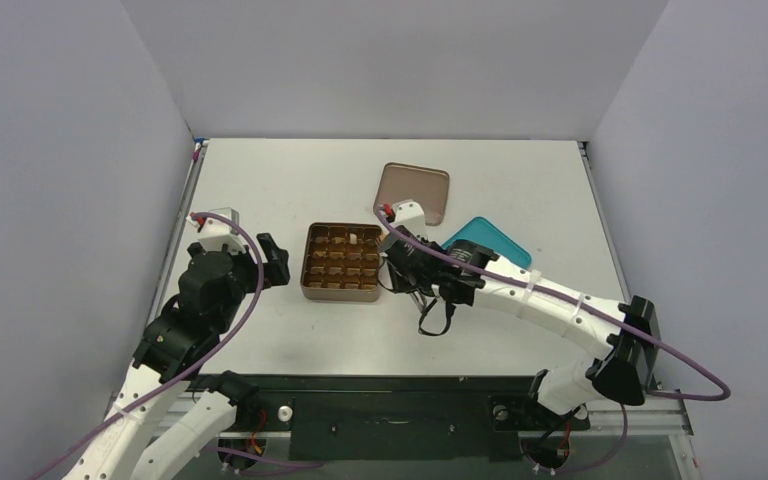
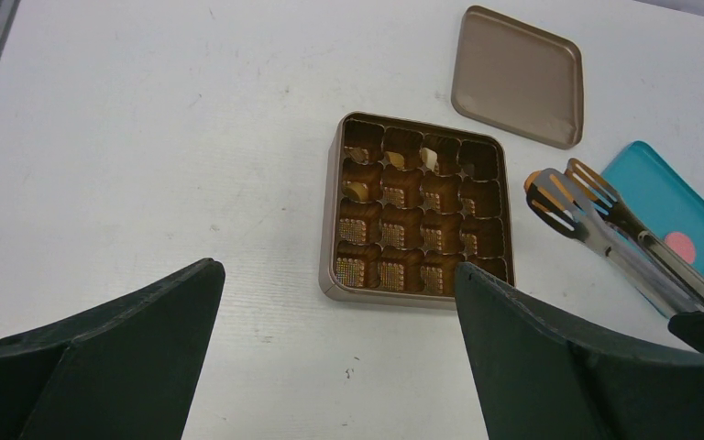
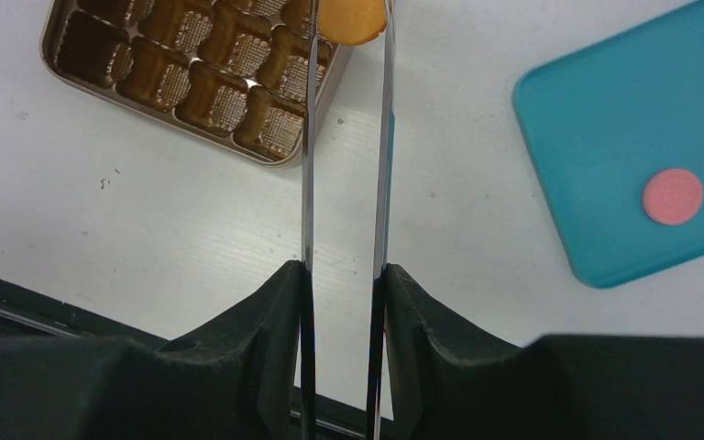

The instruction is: Pack the cookies

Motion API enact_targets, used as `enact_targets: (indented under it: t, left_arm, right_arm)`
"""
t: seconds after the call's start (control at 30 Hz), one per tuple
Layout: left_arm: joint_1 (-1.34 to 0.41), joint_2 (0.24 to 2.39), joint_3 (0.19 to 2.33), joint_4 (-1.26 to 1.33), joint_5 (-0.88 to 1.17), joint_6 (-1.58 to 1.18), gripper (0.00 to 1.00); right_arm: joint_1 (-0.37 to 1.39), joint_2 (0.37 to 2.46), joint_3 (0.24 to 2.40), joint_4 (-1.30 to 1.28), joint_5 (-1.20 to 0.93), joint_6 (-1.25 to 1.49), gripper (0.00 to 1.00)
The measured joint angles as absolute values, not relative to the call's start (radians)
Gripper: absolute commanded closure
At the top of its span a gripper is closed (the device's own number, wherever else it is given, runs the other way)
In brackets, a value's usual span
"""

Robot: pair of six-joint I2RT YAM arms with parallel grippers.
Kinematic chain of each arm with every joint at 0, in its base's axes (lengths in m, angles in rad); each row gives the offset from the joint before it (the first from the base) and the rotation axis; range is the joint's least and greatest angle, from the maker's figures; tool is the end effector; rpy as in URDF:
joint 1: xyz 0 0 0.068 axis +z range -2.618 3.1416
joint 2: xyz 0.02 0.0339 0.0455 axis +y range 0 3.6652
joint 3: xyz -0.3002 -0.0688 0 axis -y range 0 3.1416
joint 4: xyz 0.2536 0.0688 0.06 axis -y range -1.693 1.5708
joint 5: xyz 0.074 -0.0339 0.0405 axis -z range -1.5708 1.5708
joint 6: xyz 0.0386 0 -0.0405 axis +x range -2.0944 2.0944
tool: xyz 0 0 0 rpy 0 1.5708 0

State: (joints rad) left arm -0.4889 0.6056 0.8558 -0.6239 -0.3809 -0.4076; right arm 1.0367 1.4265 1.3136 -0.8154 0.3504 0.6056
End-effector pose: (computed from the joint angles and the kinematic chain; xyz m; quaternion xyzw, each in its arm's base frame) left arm 0.1006 -0.0373 0.3652 -0.0736 0.8149 -0.0988 0.5664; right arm 0.1650 0.2529 0.3534 -0.1461 0.9245 0.1149 0.3329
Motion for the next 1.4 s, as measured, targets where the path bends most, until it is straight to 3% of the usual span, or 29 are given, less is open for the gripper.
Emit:
enact_targets:
  t: [0.63, 1.4]
  left_arm:
    - [-0.489, 0.606, 0.856, -0.624, -0.381, -0.408, 0.03]
    - [-0.489, 0.606, 0.856, -0.624, -0.381, -0.407, 0.03]
  right_arm:
    - [1.082, 1.71, 1.539, -0.78, 0.229, 0.537, 0.74]
    - [1.081, 1.782, 1.599, -0.759, 0.205, 0.535, 0.68]
